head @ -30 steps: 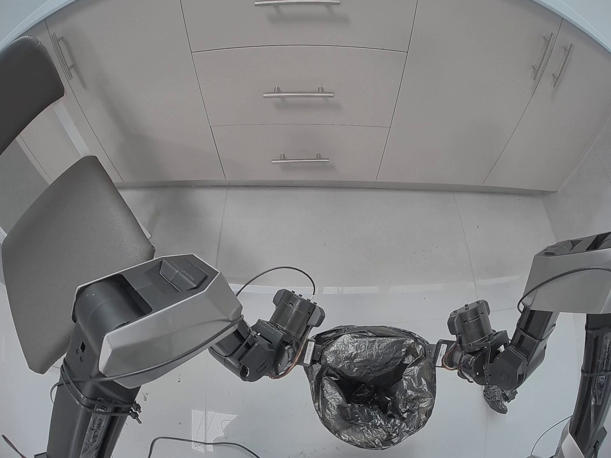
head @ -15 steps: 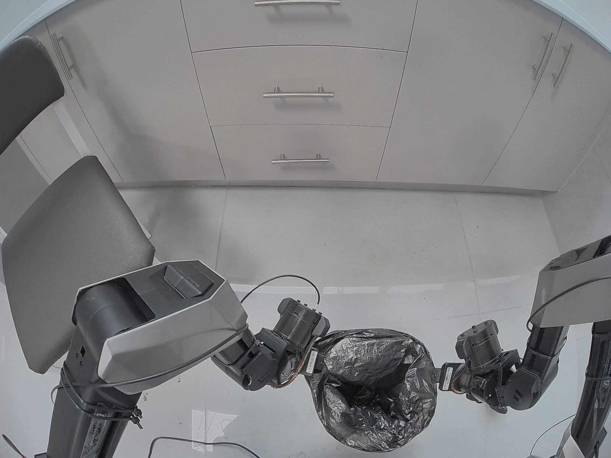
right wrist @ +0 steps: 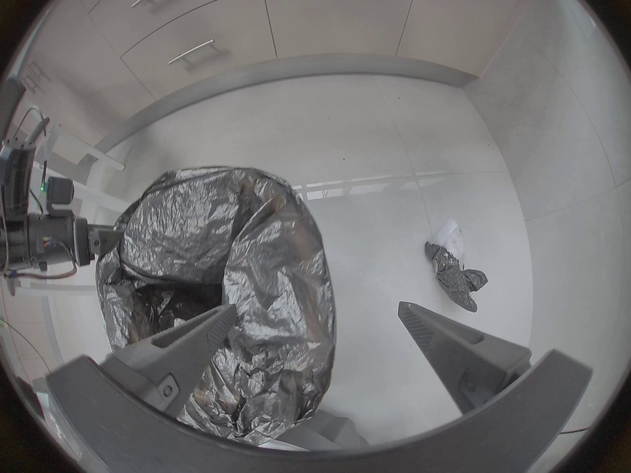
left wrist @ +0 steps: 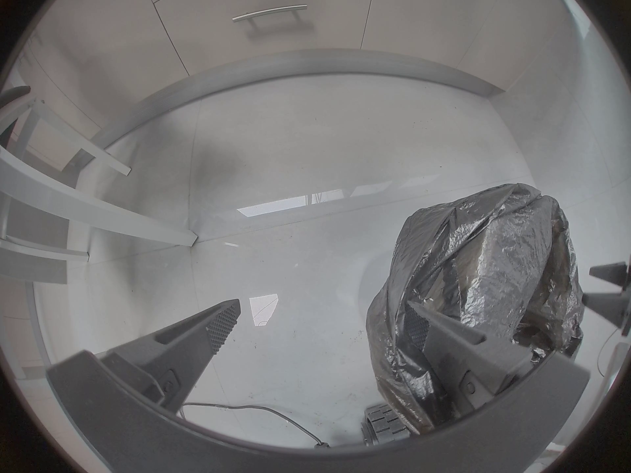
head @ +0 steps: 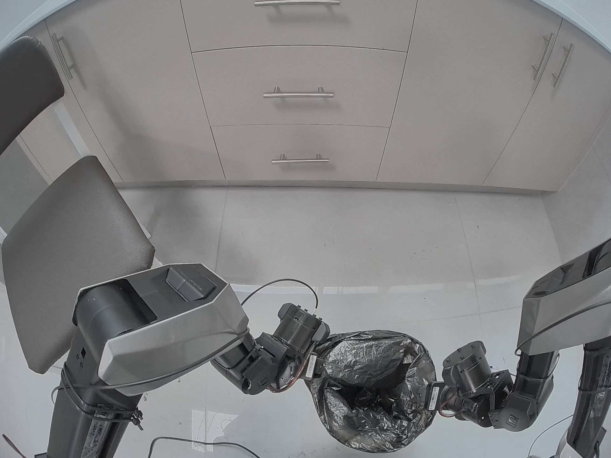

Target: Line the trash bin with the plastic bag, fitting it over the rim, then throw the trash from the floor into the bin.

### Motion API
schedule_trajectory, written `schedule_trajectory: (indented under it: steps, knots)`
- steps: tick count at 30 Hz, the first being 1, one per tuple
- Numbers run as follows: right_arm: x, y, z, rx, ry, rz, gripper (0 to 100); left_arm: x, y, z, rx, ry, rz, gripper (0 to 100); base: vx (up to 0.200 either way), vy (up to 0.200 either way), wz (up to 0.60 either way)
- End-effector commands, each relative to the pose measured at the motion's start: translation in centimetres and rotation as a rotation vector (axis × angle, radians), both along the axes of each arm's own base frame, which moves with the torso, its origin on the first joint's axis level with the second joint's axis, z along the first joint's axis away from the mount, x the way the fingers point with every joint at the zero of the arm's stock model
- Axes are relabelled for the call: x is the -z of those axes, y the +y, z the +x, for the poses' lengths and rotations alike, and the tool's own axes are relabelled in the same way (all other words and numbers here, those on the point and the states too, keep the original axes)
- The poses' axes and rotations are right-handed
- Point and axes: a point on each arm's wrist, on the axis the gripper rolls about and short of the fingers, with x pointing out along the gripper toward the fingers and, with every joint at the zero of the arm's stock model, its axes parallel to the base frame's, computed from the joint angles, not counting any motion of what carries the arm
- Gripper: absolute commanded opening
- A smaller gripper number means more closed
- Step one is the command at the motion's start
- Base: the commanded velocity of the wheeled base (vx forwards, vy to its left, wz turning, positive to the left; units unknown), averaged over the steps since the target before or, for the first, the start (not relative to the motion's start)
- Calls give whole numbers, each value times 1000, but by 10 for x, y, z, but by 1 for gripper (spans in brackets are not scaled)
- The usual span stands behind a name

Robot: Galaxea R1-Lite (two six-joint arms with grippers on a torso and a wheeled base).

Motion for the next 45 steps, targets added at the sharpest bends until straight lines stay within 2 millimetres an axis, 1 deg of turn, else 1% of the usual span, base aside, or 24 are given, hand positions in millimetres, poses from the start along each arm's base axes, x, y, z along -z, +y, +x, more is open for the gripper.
schedule_trajectory:
  steps: [1,7,11,15,20,23,26,30,33,35,36,37,39,42,43,45]
  knots:
    - [12,6,-9,-25,49,-18,100,-1,0,1,-12,-3,-13,100,0,0,0]
    - [13,4,-18,-30,71,-28,100,-2,-1,1,-27,-3,-27,100,0,0,0]
    - [16,-1,-30,-43,117,-59,100,-2,-1,2,-29,-5,-30,100,0,0,0]
    - [24,-3,-43,-47,158,-70,100,-3,-1,2,-28,-6,-31,100,0,0,0]
    - [34,-1,-52,-77,159,-69,100,-4,-1,2,-43,-5,-43,100,0,0,0]
    - [39,-2,-56,-88,150,-63,100,-8,0,2,-49,-9,-52,100,0,0,0]
    - [41,-1,-55,-86,140,-55,100,-10,1,3,-56,-14,-58,100,0,0,0]
    - [37,1,-53,-88,119,-39,100,-20,1,4,-66,-26,-82,100,0,0,0]
    - [28,3,-49,-89,72,-5,100,-30,1,3,-75,-38,-109,100,0,0,0]
    - [21,3,-47,-89,45,14,100,-34,1,2,-72,-42,-115,100,0,0,0]
    - [21,3,-47,-89,45,14,100,-34,1,2,-72,-42,-115,100,0,0,0]
    - [13,4,-45,-85,12,41,100,-37,0,1,-71,-47,-120,100,0,0,0]
    - [7,5,-42,-91,-20,58,100,-37,0,1,-71,-48,-120,100,0,0,0]
    - [8,7,-35,-101,-37,48,100,-37,-1,1,-69,-49,-121,100,0,0,0]
    - [12,7,-29,-90,-36,42,100,-37,-1,1,-68,-48,-121,100,0,0,0]
    - [18,8,-24,-81,-33,36,100,-37,-1,1,-69,-48,-120,100,0,0,0]
